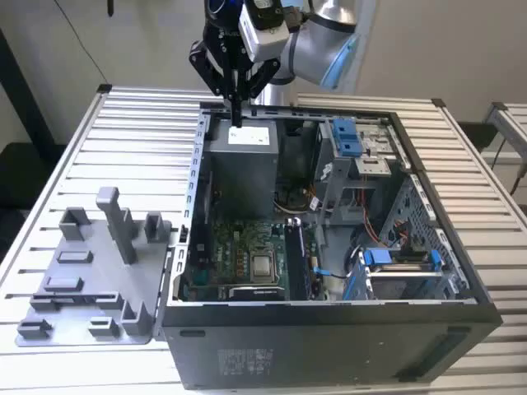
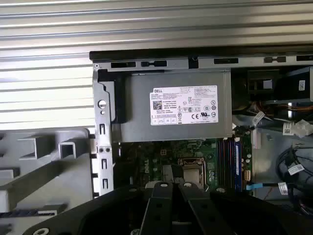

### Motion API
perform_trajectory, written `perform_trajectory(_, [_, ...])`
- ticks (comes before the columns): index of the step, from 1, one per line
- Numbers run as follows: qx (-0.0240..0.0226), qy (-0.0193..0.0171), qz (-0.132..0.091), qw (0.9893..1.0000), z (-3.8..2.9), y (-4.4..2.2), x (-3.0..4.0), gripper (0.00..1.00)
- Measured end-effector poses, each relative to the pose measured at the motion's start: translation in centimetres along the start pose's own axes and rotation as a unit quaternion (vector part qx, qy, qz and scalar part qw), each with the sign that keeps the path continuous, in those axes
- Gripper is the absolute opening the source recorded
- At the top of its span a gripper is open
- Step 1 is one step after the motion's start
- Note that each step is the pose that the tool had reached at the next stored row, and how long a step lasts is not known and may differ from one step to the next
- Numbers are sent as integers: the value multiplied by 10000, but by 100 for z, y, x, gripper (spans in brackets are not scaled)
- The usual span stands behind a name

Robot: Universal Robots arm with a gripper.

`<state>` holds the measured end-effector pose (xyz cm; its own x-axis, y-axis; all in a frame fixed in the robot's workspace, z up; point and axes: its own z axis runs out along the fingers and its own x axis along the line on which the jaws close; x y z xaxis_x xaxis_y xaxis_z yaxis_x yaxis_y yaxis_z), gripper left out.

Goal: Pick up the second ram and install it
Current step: 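Reach for the second ram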

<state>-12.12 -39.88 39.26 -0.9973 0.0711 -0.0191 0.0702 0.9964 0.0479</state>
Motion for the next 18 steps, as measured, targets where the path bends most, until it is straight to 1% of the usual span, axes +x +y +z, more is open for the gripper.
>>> perform_trajectory(11, [2, 1, 1, 10000, 0, 1, 4, 11])
perform_trajectory(14, [3, 4, 1, 10000, -1, -1, 24, 11])
perform_trajectory(18, [3, 13, 1, 10000, -2, -6, 81, 11])
